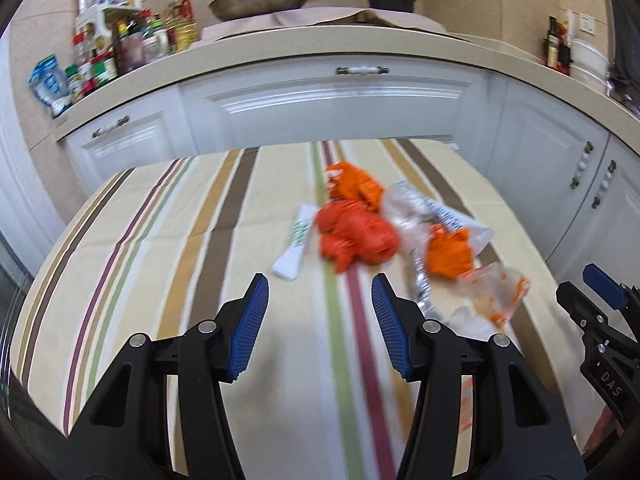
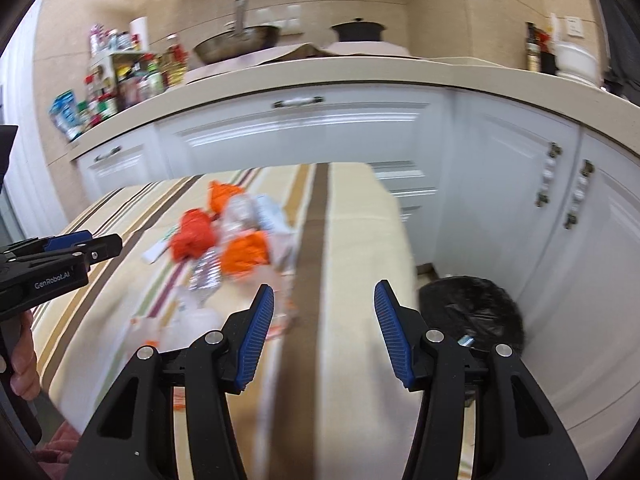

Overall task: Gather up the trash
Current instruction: 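Grasp the white tissue with the right tool while the left tool grasps the orange-printed bag, then drop the tissue into the bin with the right tool while the left tool drops the bag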

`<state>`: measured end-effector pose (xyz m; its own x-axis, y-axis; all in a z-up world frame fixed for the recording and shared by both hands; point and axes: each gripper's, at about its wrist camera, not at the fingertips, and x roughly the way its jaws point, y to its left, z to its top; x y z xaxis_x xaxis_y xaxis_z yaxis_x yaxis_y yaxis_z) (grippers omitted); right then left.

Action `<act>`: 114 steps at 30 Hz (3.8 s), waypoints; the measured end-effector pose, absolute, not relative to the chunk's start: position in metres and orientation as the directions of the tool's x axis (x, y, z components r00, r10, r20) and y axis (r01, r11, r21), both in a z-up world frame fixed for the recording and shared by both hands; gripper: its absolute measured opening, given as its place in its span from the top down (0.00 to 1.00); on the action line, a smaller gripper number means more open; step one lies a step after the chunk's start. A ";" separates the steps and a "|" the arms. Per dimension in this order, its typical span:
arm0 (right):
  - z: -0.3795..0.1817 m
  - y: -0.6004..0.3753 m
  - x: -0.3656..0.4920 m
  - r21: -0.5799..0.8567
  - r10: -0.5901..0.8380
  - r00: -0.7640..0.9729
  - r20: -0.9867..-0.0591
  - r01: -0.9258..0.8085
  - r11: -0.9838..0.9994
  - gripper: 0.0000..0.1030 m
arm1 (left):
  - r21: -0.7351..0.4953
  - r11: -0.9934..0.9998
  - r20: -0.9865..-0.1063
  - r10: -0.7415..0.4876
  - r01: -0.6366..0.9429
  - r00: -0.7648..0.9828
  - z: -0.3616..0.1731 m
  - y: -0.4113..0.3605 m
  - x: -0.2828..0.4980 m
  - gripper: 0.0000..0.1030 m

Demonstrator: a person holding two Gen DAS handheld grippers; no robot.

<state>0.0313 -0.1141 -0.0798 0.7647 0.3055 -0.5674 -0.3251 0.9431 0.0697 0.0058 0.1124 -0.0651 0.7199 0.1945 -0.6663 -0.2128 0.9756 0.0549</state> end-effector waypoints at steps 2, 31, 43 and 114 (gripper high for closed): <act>-0.080 -0.104 0.026 0.063 0.319 0.758 -0.569 -0.347 0.936 0.49 | 0.048 0.971 -0.673 0.204 -0.234 0.711 -0.069 0.124 -0.003 0.49; -0.110 -0.050 0.014 0.073 0.409 0.650 -0.641 -0.479 0.875 0.82 | 0.013 0.961 -0.697 0.206 -0.276 0.687 -0.089 0.152 -0.029 0.49; -0.076 -0.092 0.003 0.030 0.340 0.759 -0.556 -0.391 0.920 0.82 | -0.023 0.985 -0.678 0.110 -0.171 0.727 -0.080 0.110 -0.024 0.42; -0.079 -0.268 0.069 -0.004 -0.019 0.869 -0.495 0.019 1.000 0.82 | 0.048 0.977 -0.552 -0.148 0.208 0.821 -0.036 -0.091 0.082 0.95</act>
<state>0.0694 -0.2680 -0.0794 0.8688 -0.0187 -0.4949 0.0195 0.9998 -0.0036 0.0823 -0.0910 -0.0355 0.8206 -0.1476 -0.5521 0.2078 0.9770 0.0477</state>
